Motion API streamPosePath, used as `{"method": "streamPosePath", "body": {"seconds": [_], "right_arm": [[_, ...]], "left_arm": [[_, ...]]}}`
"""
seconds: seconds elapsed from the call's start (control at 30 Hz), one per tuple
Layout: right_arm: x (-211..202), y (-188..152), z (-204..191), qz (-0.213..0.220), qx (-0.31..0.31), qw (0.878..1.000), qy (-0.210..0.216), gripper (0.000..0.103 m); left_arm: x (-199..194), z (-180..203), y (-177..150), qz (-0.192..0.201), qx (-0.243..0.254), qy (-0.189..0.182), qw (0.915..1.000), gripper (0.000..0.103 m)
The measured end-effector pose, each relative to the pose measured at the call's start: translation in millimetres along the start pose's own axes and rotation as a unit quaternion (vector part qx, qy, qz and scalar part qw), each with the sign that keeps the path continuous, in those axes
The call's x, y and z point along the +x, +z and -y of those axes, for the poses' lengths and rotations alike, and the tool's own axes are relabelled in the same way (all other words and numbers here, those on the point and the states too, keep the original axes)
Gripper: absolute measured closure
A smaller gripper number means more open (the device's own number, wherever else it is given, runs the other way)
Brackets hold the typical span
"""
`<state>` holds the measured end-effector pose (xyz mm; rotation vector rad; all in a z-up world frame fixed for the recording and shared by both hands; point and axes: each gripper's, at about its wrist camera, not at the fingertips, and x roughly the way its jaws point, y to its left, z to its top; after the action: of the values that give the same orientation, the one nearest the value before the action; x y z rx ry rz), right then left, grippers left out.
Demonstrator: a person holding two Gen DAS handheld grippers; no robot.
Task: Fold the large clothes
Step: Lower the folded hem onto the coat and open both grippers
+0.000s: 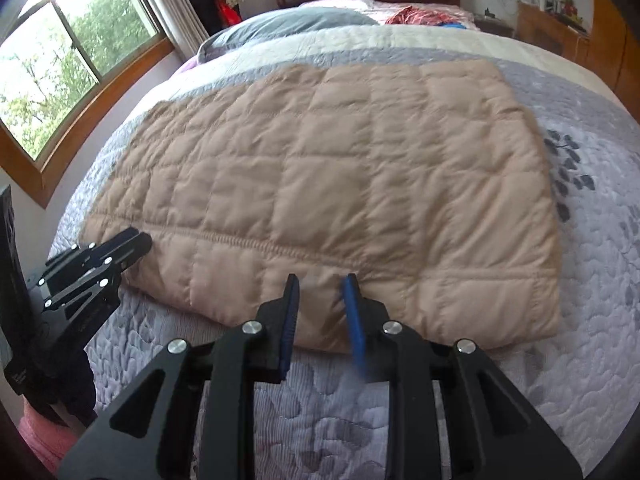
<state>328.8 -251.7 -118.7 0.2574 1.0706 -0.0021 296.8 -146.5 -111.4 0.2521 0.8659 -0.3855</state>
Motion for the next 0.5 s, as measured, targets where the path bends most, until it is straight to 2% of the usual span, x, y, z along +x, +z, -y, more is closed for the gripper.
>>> {"method": "streamPosePath", "body": {"seconds": [0.33, 0.5], "right_arm": [[26, -6, -10, -0.005, -0.014, 0.999, -0.029, 0.08], [31, -5, -6, -0.002, -0.01, 1.0, -0.023, 0.08]], "left_arm": [[25, -6, -4, -0.019, 0.008, -0.007, 0.9998, 0.084], [27, -3, -5, -0.016, 0.01, -0.004, 0.9998, 0.084]]}}
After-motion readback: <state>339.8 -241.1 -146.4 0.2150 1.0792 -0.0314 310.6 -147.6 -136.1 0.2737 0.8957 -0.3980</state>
